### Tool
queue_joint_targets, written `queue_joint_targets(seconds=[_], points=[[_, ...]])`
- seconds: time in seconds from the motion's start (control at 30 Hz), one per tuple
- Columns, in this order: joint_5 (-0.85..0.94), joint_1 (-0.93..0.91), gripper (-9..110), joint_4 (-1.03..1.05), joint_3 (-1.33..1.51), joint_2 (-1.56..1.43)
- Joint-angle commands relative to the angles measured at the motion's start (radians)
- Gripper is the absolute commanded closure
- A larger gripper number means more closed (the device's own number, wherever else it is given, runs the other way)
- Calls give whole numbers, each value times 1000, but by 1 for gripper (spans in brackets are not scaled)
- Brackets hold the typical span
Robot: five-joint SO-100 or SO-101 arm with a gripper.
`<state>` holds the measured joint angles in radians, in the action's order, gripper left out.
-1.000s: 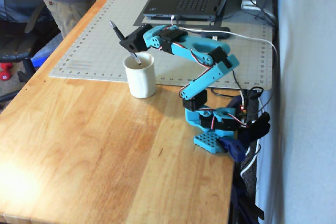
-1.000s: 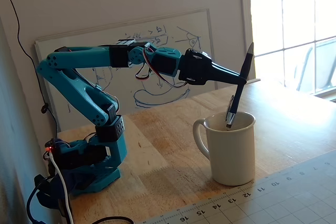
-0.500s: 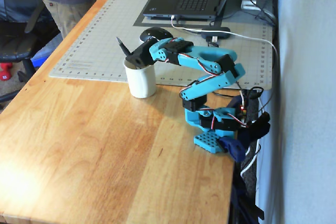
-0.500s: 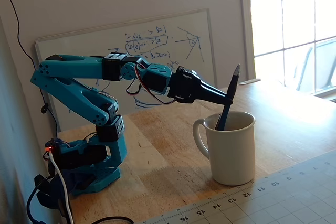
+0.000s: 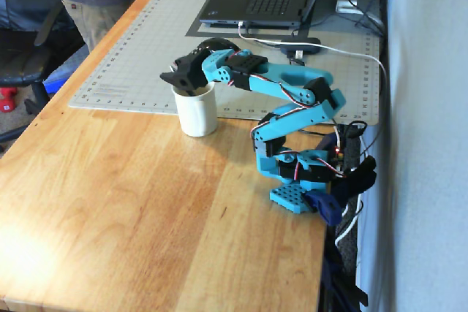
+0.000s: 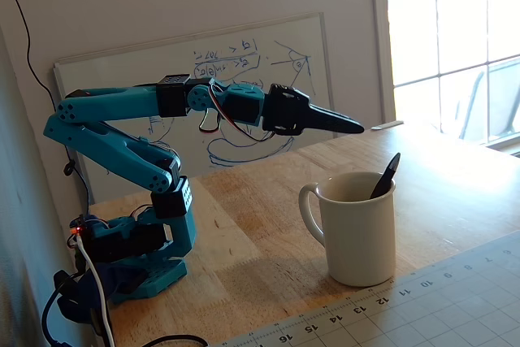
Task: Grasp a pen and put it in a mug.
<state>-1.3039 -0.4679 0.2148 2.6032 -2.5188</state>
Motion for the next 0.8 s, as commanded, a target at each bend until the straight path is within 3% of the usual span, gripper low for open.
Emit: queue_joint_targets(seconds=[0.0, 0.17, 0.53, 0.77], points=[[43, 71, 82, -20, -144, -43], [314, 193, 82, -18, -156, -43], [1247, 298, 92, -18, -97, -64], [1503, 371, 94, -18, 78, -232]])
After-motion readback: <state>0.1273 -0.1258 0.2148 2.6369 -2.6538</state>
